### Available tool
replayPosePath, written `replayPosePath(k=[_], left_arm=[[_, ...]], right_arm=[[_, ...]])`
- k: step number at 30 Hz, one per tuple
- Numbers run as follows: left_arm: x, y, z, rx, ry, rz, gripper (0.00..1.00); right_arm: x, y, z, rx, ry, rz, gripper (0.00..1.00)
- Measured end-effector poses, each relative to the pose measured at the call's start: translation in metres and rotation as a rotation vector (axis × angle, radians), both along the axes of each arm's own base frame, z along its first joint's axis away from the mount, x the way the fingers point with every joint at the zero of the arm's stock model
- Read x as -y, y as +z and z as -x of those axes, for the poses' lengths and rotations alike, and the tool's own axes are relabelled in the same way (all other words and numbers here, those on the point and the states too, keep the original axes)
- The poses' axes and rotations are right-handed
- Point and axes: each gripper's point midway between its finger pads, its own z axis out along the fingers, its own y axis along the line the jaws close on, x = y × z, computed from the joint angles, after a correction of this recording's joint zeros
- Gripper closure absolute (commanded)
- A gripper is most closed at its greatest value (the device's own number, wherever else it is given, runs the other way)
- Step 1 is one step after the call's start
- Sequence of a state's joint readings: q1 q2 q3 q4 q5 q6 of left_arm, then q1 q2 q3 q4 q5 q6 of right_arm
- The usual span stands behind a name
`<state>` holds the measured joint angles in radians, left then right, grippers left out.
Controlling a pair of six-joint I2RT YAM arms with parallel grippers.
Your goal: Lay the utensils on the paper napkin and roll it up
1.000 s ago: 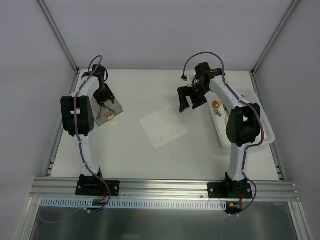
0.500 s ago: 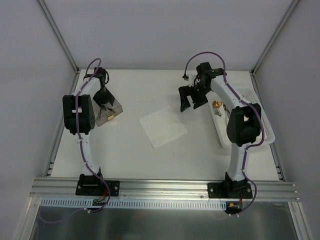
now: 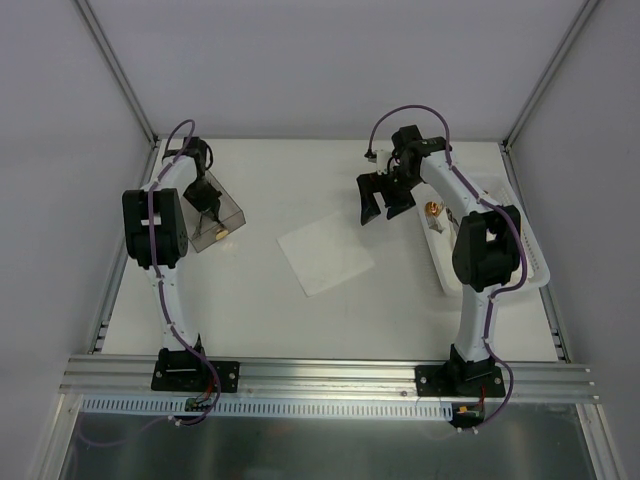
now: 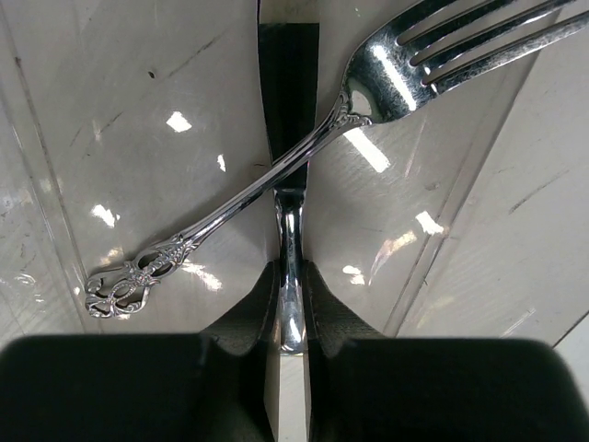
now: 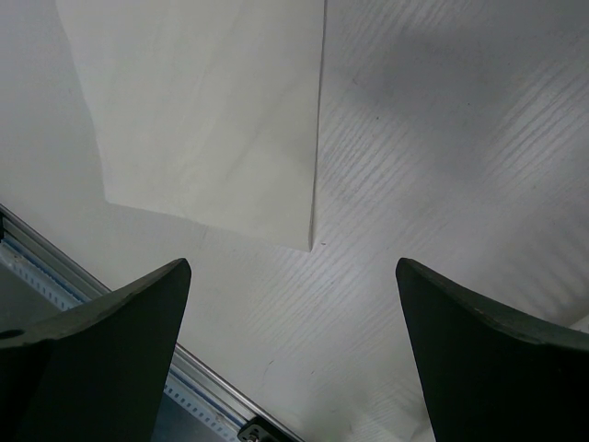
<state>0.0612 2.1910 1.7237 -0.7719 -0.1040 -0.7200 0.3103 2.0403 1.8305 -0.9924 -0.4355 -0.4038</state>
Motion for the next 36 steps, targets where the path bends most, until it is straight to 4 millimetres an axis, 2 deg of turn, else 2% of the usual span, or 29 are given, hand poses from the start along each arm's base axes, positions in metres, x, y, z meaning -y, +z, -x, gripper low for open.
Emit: replayPosePath(k=[7,11,14,21,24,31,34,36], left_arm=[[0.004,0.004,0.002,0.01,0.001,0.044,1.0],[0.017,0.016,0.002,0.032,-0.014,0.12,1.0],[0.026,0.038,-0.002,0.083,-0.031,0.173,1.0],[0.036,0.106,-0.006,0.238,-0.036,0.304,1.0],[0.036,0.118,-0.007,0.268,-0.026,0.351,1.0],[0.047,0.122,-0.008,0.308,-0.055,0.446,1.0],[0.06,0.136,-0.013,0.371,-0.181,0.438,1.0],[0.078,0.152,-0.015,0.429,-0.311,0.421,1.0]], right_arm=[[-0.001,0.001,0.001,-0.004,0.003,-0.012,0.01],[-0.003,0.001,0.001,-0.007,0.005,-0.02,0.01],[-0.003,0.002,0.001,-0.007,0.006,-0.023,0.01],[-0.004,0.002,0.002,-0.008,0.01,-0.027,0.01],[-0.004,0.002,0.002,-0.009,0.012,-0.031,0.01],[-0.006,0.003,0.003,-0.014,0.016,-0.044,0.01],[-0.008,-0.002,0.009,-0.039,0.015,-0.054,0.01],[-0.008,-0.009,0.015,-0.071,0.011,-0.058,0.01]])
